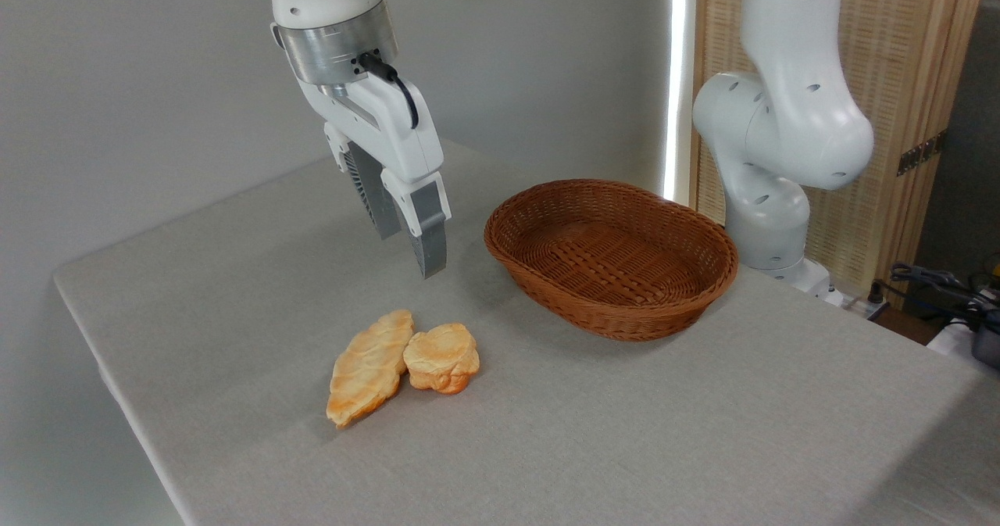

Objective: Put bread into the basket
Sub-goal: 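Lower the open gripper over the small round bun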

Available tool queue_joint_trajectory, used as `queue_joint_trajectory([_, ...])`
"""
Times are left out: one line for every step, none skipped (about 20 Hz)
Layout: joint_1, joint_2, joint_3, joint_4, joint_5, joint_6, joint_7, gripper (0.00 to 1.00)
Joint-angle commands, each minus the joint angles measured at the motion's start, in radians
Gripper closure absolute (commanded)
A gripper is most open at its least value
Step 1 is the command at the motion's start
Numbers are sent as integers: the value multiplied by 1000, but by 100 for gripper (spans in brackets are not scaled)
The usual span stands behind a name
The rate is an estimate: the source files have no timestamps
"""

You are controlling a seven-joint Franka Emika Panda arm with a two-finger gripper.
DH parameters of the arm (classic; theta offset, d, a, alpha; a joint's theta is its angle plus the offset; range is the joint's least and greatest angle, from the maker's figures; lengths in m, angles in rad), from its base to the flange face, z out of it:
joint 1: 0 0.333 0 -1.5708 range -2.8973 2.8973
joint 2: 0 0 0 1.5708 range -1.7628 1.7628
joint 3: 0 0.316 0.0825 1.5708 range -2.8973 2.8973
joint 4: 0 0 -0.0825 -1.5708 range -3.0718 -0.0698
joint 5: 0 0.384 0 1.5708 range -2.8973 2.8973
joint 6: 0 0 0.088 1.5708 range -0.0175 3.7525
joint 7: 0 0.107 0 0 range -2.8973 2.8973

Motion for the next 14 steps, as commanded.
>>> queue_joint_trajectory([-12, 4, 16, 2, -14, 40, 12, 0])
queue_joint_trajectory([-12, 6, 16, 2, -15, 44, 12, 0])
queue_joint_trajectory([-12, 8, 15, 2, -14, 45, 12, 0])
queue_joint_trajectory([-12, 11, 15, 2, -12, 45, 11, 0])
queue_joint_trajectory([-12, 12, 13, 2, -12, 45, 11, 0])
queue_joint_trajectory([-12, 12, 13, 2, -14, 45, 11, 0])
queue_joint_trajectory([-12, 14, 13, 2, -14, 45, 11, 0])
queue_joint_trajectory([-12, 17, 13, 2, -15, 45, 11, 0])
queue_joint_trajectory([-13, 18, 13, 2, -14, 45, 6, 0])
queue_joint_trajectory([-13, 18, 13, 0, -15, 44, 6, 0])
queue_joint_trajectory([-13, 18, 12, -4, -14, 44, 6, 0])
queue_joint_trajectory([-15, 18, 10, -12, -14, 45, 6, 0])
queue_joint_trajectory([-15, 18, 9, -17, -14, 47, 6, 0])
queue_joint_trajectory([-15, 18, 9, -24, -14, 47, 12, 0])
